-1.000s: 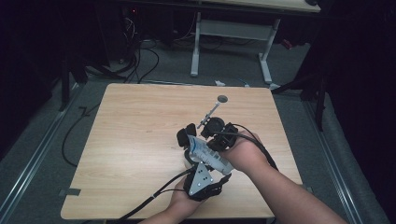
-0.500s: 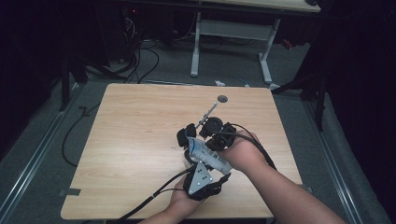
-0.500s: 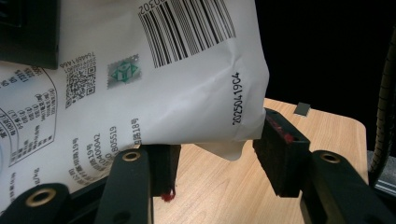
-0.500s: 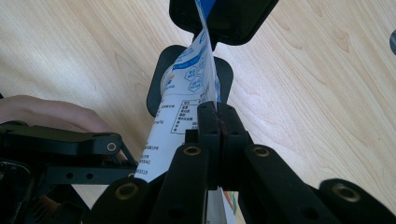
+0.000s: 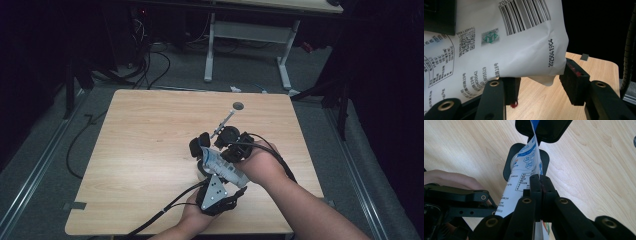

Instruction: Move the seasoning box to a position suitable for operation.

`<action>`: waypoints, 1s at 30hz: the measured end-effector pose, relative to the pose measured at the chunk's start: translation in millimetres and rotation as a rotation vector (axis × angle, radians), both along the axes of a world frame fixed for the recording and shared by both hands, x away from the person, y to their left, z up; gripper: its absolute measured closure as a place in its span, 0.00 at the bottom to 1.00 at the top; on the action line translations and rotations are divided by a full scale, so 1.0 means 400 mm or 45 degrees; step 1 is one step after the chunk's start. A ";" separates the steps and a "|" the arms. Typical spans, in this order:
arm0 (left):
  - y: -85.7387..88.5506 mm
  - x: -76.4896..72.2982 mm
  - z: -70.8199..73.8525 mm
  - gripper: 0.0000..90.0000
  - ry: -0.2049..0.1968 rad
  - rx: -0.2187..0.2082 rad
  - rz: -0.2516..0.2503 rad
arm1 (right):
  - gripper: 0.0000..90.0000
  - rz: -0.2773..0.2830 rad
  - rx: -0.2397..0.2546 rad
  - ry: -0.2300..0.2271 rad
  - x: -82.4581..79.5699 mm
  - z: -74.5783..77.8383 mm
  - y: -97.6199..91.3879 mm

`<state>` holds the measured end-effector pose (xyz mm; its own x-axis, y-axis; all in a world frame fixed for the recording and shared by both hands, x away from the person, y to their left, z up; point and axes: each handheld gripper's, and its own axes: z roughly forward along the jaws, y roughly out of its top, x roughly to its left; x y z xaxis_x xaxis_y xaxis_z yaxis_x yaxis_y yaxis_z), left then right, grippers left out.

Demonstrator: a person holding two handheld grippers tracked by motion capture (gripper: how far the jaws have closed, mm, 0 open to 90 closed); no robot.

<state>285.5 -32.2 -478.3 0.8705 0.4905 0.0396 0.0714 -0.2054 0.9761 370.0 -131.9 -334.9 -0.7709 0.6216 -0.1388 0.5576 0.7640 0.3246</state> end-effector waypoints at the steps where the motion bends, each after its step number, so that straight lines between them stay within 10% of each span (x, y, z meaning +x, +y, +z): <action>1: 0.000 0.000 0.000 0.58 -0.002 0.002 -0.001 | 1.00 -0.004 -0.002 0.001 -0.002 0.000 -0.001; 30: 0.008 -0.018 -0.028 0.59 -0.009 0.043 -0.037 | 1.00 -0.017 0.032 0.024 -0.018 -0.019 -0.029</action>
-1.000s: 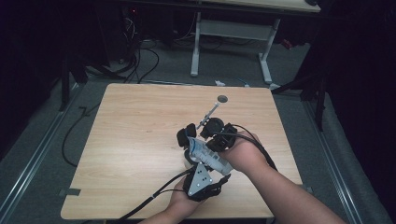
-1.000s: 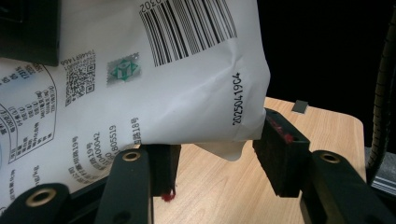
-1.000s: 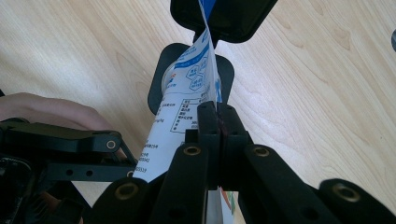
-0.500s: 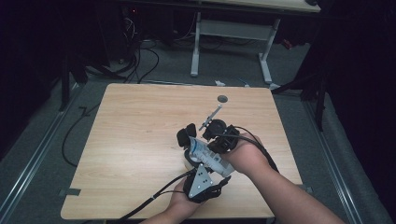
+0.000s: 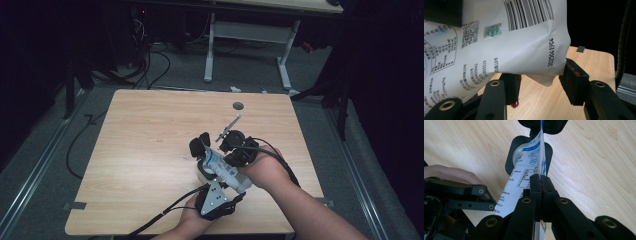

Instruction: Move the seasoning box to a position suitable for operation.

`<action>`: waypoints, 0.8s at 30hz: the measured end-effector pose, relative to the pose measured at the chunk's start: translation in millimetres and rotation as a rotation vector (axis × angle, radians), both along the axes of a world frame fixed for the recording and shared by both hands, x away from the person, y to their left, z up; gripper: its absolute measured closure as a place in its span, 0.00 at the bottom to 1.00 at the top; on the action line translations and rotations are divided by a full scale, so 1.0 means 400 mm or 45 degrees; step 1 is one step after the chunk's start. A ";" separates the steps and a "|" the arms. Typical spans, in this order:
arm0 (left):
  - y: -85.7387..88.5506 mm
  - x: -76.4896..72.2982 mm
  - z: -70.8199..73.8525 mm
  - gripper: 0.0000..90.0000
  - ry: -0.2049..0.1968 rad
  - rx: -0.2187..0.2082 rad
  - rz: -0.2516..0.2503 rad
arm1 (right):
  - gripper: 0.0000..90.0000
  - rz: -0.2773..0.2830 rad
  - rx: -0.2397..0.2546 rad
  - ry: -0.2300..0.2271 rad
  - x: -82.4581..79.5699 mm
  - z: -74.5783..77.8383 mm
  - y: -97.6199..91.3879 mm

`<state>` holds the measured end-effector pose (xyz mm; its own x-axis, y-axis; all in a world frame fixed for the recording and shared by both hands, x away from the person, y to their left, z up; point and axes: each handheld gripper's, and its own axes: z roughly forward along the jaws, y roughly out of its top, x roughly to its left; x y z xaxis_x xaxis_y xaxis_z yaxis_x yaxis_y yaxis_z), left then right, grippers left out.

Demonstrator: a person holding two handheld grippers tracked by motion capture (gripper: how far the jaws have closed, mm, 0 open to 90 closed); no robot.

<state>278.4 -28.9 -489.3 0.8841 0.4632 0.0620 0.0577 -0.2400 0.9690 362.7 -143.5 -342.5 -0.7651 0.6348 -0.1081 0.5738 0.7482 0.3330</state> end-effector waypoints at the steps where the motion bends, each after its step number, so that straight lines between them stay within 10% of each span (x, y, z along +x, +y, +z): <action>1: 0.000 -0.001 -0.002 0.59 0.000 0.000 -0.001 | 1.00 0.001 0.001 0.002 -0.001 -0.002 0.000; 24: 0.018 -0.009 -0.025 0.60 -0.012 0.040 -0.002 | 1.00 -0.008 0.009 0.013 -0.016 -0.008 -0.013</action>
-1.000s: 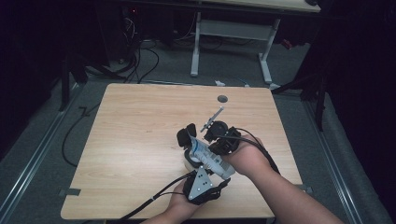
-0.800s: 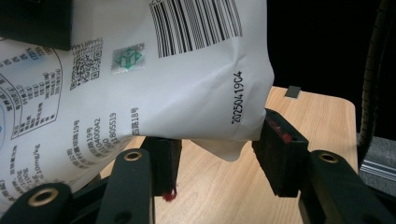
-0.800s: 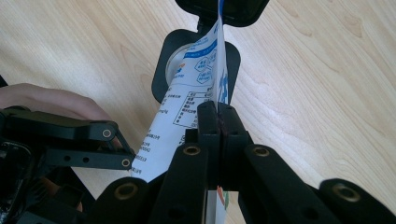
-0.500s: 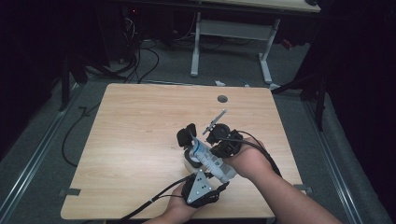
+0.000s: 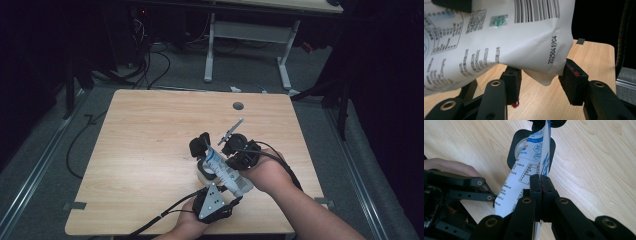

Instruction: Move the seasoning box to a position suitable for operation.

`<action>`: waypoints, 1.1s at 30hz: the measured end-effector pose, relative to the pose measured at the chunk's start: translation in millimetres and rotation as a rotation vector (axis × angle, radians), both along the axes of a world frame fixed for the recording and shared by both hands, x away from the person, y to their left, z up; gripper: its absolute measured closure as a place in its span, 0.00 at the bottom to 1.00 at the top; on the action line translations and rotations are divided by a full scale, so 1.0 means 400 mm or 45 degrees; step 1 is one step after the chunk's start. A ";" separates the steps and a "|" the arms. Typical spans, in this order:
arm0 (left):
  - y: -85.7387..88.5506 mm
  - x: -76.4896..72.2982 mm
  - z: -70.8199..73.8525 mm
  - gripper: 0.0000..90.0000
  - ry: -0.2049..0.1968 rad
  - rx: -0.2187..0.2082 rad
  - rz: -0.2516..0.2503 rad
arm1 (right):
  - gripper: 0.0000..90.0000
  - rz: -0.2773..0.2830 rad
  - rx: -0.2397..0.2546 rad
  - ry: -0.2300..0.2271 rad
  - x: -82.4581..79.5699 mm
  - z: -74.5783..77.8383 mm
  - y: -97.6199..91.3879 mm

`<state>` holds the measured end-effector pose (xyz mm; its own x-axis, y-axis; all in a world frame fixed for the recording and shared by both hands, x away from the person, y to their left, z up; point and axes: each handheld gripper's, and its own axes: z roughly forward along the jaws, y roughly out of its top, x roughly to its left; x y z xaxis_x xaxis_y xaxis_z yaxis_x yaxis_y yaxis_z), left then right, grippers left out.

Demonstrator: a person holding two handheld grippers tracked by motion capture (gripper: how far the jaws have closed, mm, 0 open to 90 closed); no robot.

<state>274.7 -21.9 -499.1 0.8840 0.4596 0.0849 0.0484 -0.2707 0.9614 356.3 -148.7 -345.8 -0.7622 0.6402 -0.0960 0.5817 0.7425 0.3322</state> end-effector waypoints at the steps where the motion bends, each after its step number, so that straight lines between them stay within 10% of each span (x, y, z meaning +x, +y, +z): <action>1: 0.002 0.000 0.000 0.60 -0.001 0.002 0.000 | 1.00 0.000 0.001 0.000 0.000 0.001 -0.001; 33: 0.025 0.014 -0.028 0.63 0.058 0.007 0.006 | 1.00 -0.017 0.038 0.014 -0.025 0.023 -0.003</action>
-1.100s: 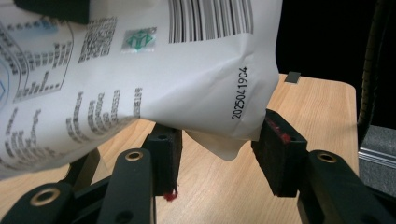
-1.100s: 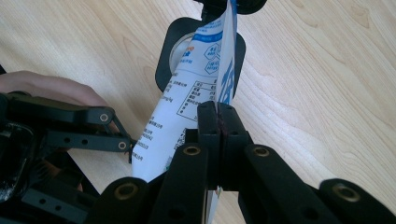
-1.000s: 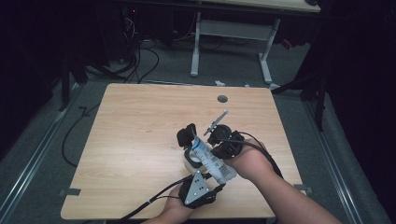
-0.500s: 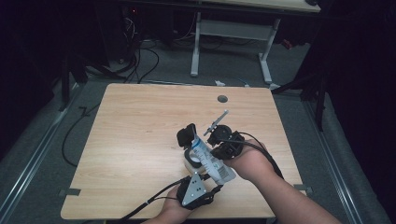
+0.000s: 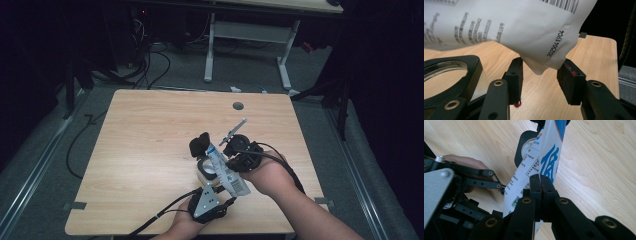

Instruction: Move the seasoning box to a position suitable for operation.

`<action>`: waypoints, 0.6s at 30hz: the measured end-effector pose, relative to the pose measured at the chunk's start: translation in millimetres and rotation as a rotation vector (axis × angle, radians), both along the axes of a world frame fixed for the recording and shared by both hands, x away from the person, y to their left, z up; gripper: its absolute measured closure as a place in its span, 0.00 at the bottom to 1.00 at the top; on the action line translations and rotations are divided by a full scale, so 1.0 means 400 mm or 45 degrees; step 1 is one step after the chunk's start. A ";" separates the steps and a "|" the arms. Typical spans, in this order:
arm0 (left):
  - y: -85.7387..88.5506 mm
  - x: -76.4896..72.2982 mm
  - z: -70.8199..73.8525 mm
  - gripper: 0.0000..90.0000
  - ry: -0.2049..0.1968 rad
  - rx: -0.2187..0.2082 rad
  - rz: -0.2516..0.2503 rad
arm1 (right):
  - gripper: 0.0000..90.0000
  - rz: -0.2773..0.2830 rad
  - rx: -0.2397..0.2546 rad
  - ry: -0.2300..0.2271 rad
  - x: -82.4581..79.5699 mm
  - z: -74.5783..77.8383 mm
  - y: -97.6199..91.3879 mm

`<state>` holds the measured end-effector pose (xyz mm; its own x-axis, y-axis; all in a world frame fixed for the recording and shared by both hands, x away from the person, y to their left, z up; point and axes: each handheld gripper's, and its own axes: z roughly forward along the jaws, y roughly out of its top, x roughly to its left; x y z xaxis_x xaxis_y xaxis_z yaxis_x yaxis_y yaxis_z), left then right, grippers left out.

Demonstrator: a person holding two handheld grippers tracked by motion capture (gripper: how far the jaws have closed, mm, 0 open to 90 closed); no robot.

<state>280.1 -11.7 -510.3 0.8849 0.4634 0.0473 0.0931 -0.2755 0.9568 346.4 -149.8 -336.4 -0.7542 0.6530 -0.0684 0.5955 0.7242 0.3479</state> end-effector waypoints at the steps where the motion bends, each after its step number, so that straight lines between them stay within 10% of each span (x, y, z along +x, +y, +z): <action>1: 0.000 0.001 -0.001 0.64 0.005 -0.001 0.001 | 1.00 -0.002 0.000 0.000 -0.001 0.000 0.000; 18: 0.005 0.016 -0.020 0.63 0.072 0.024 0.013 | 1.00 -0.002 0.012 0.012 0.000 -0.016 -0.001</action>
